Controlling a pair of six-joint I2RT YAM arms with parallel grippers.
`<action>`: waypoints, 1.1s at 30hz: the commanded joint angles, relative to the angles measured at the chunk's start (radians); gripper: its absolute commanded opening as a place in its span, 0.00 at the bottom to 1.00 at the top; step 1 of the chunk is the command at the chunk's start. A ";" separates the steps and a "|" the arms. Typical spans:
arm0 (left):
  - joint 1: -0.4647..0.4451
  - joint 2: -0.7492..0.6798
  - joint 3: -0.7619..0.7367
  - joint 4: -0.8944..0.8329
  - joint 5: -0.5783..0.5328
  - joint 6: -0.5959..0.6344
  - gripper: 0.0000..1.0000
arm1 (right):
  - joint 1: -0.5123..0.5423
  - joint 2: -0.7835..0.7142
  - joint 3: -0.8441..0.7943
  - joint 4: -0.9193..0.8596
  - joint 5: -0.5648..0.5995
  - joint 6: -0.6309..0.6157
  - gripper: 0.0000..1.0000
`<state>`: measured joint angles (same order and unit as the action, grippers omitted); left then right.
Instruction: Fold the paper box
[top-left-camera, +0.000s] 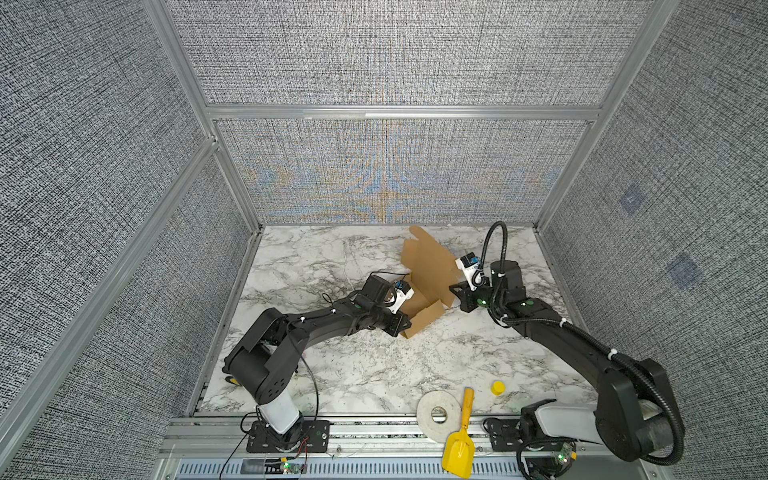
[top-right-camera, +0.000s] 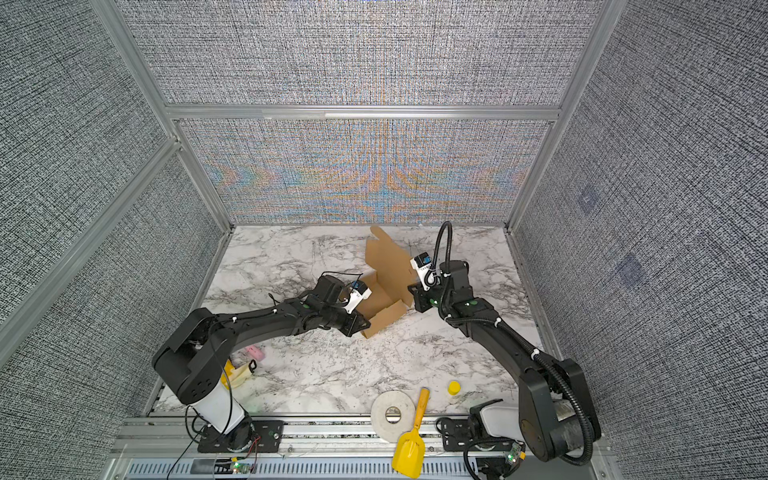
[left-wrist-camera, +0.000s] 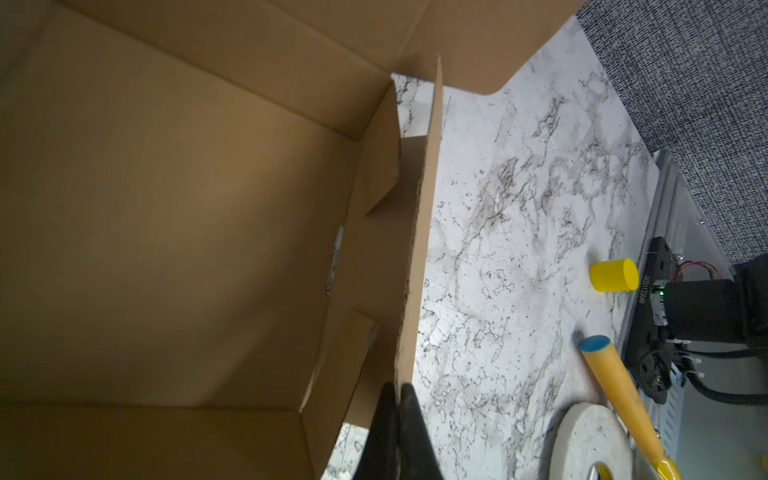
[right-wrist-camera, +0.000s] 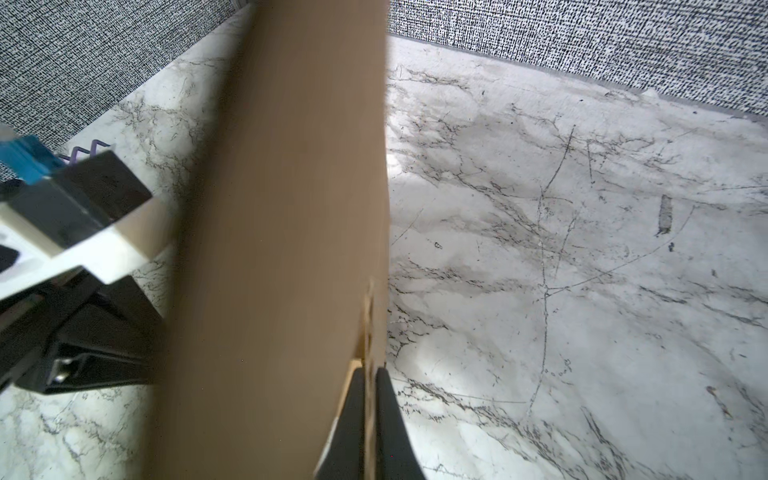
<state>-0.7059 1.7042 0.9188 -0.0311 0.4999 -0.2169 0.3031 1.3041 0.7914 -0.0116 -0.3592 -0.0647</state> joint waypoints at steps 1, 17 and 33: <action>0.011 0.017 0.003 0.013 -0.040 -0.021 0.04 | 0.001 -0.015 0.004 -0.037 -0.017 0.011 0.06; 0.074 -0.007 0.068 -0.045 0.021 -0.038 0.04 | -0.001 -0.019 -0.009 -0.090 -0.005 -0.053 0.03; 0.103 0.103 0.089 -0.084 -0.062 -0.075 0.04 | 0.001 -0.060 -0.007 -0.113 0.006 -0.026 0.19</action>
<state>-0.6060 1.7988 1.0027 -0.0795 0.5144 -0.2924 0.3023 1.2541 0.7750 -0.0826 -0.3477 -0.1024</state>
